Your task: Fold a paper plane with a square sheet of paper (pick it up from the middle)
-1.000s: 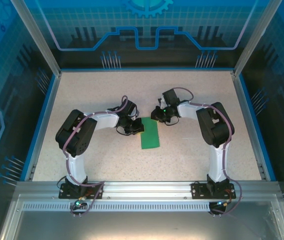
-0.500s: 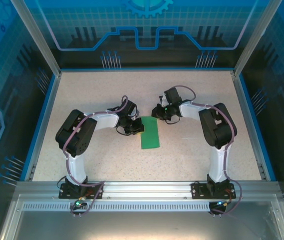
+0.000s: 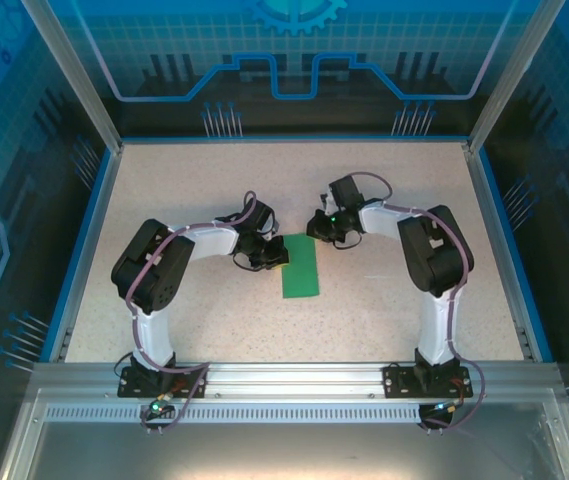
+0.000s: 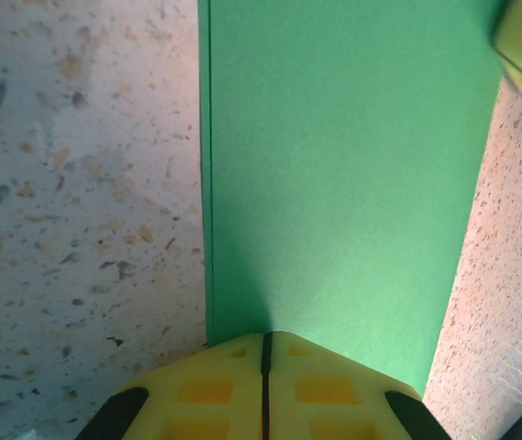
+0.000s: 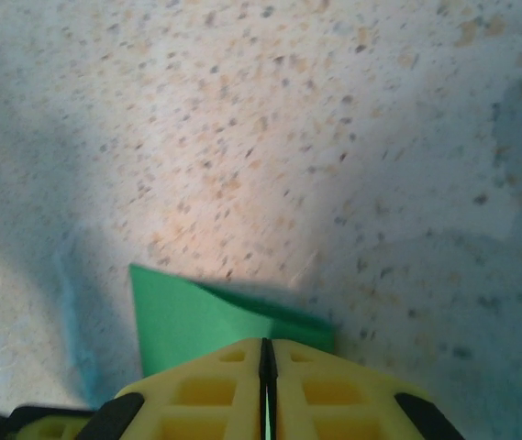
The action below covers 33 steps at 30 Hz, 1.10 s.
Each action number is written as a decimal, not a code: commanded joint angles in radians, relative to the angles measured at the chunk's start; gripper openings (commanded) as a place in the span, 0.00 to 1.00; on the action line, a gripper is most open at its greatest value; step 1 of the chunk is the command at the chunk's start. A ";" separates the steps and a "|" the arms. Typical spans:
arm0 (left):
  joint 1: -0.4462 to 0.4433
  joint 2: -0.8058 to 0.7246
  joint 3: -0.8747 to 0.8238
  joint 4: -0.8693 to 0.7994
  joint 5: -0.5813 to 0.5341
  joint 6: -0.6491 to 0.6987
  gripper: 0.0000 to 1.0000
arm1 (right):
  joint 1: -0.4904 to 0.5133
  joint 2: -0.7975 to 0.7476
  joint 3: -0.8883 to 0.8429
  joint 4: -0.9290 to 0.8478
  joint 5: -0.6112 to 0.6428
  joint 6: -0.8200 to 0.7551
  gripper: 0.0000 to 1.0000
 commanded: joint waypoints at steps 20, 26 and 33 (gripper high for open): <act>-0.014 -0.135 -0.096 -0.119 -0.092 -0.017 0.12 | 0.120 -0.084 -0.191 -0.049 -0.085 -0.056 0.13; -0.012 -0.164 -0.066 -0.070 -0.026 -0.037 0.21 | 0.128 -0.056 -0.189 -0.047 -0.109 -0.071 0.12; -0.009 -0.094 0.007 0.015 0.053 -0.075 0.25 | 0.144 -0.036 -0.163 -0.022 -0.214 -0.153 0.12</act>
